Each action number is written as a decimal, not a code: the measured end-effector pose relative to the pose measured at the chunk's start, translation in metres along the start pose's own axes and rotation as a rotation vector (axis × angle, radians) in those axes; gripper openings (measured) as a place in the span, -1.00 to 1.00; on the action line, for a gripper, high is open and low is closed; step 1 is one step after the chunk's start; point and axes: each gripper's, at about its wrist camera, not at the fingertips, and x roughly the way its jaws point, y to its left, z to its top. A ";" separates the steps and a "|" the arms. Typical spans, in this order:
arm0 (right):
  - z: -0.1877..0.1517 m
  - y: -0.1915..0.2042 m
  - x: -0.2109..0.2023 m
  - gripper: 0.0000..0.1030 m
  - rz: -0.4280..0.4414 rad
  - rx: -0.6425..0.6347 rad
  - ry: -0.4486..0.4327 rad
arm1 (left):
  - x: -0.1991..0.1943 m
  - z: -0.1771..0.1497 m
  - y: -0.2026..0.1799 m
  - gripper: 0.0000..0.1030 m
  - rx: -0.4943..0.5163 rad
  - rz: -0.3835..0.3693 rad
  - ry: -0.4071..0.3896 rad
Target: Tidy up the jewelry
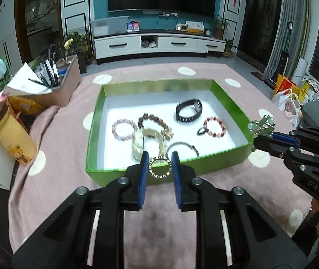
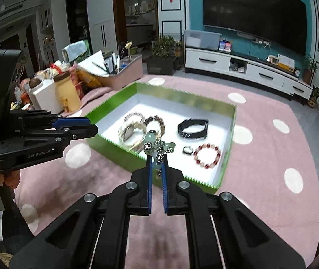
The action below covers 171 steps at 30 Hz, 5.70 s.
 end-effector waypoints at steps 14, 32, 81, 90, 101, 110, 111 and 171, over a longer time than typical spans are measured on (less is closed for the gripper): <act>0.030 -0.016 -0.006 -0.86 -0.031 -0.004 -0.057 | 0.003 0.043 0.003 -0.61 0.001 0.032 -0.037; 0.040 -0.027 0.025 -0.86 -0.015 0.018 -0.021 | 0.041 0.062 0.015 -0.61 -0.023 0.052 -0.006; 0.036 -0.038 0.107 -0.84 0.007 0.067 0.166 | 0.127 0.058 0.044 -0.60 -0.048 0.116 0.169; 0.038 -0.040 0.102 -0.84 0.001 0.076 0.153 | 0.125 0.058 0.040 -0.51 -0.042 0.128 0.174; 0.038 -0.045 0.088 -0.35 -0.015 0.112 0.134 | 0.111 0.059 0.034 0.19 -0.032 0.141 0.152; 0.046 -0.057 0.049 0.56 -0.060 0.182 0.085 | 0.081 0.064 0.028 0.75 -0.032 0.180 0.134; 0.048 -0.058 0.043 0.63 -0.064 0.188 0.082 | 0.076 0.066 0.026 0.80 -0.032 0.186 0.130; 0.117 -0.054 0.006 0.97 -0.172 0.201 0.144 | 0.003 0.139 0.021 0.96 -0.129 0.270 0.158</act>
